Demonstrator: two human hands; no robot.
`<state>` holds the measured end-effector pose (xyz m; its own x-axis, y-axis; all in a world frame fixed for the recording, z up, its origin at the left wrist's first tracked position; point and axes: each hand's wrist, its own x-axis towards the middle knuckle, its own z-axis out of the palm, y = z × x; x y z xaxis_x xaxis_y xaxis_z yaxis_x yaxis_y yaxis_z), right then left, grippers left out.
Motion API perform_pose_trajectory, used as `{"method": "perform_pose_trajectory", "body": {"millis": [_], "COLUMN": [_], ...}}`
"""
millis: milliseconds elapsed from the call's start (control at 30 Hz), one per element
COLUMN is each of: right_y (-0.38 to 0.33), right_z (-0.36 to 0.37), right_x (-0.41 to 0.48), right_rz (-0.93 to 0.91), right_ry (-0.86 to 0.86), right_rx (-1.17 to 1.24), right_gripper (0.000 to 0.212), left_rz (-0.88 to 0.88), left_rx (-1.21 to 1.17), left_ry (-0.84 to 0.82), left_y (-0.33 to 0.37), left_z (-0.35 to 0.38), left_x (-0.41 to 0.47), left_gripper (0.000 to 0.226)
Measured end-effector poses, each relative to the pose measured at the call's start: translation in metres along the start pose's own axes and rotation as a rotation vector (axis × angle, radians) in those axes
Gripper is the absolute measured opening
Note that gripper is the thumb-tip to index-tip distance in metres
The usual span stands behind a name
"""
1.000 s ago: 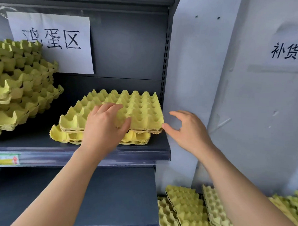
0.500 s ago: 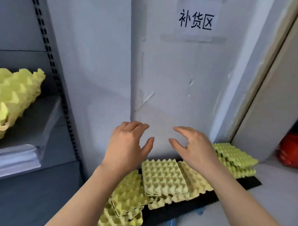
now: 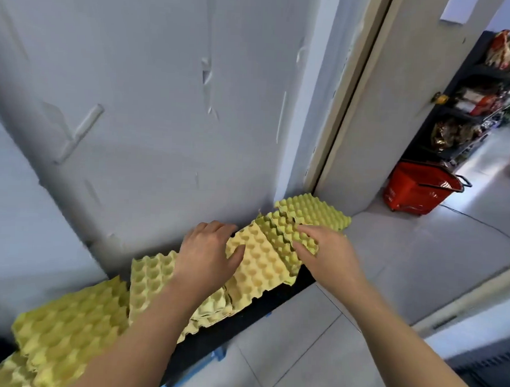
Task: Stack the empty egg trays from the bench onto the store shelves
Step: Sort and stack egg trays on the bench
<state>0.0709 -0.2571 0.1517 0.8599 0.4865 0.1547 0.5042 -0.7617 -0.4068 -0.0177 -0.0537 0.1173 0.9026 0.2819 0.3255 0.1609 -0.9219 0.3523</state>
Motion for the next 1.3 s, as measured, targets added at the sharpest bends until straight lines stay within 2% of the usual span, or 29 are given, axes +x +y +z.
{"method": "perform_pose_trajectory", "body": {"millis": [167,433,667,800,1133,1300], "right_y": [0.069,0.181,0.278,0.339,0.488,0.547], "right_z": [0.01,0.029,0.043,0.055,0.12,0.174], "right_x": [0.059,0.17,0.238,0.276,0.37,0.402], "right_rz": [0.142,0.257,0.326,0.313,0.148,0.176], "right_ry": [-0.023,-0.047,-0.102,-0.152,-0.378,-0.528], "right_rx": [0.015,-0.007,0.019,0.034,0.059,-0.001], "right_gripper": [0.036,0.037,0.037,0.033,0.042,0.058], "left_rz": [0.0,0.04,-0.006,-0.112,-0.484,-0.666], "left_rx": [-0.056,-0.05,-0.047,-0.06,-0.031,-0.004], "left_ry": [-0.112,-0.252,-0.395,-0.476,-0.658,-0.741], "left_y": [0.021,0.049,0.08,0.098,0.148,0.154], "left_z": [0.071,0.169,0.252,0.308,0.436,0.493], "left_x": [0.067,0.192,0.27,0.296,0.33,0.336], "left_gripper": [0.04,0.044,0.046,0.048,0.063,0.089]}}
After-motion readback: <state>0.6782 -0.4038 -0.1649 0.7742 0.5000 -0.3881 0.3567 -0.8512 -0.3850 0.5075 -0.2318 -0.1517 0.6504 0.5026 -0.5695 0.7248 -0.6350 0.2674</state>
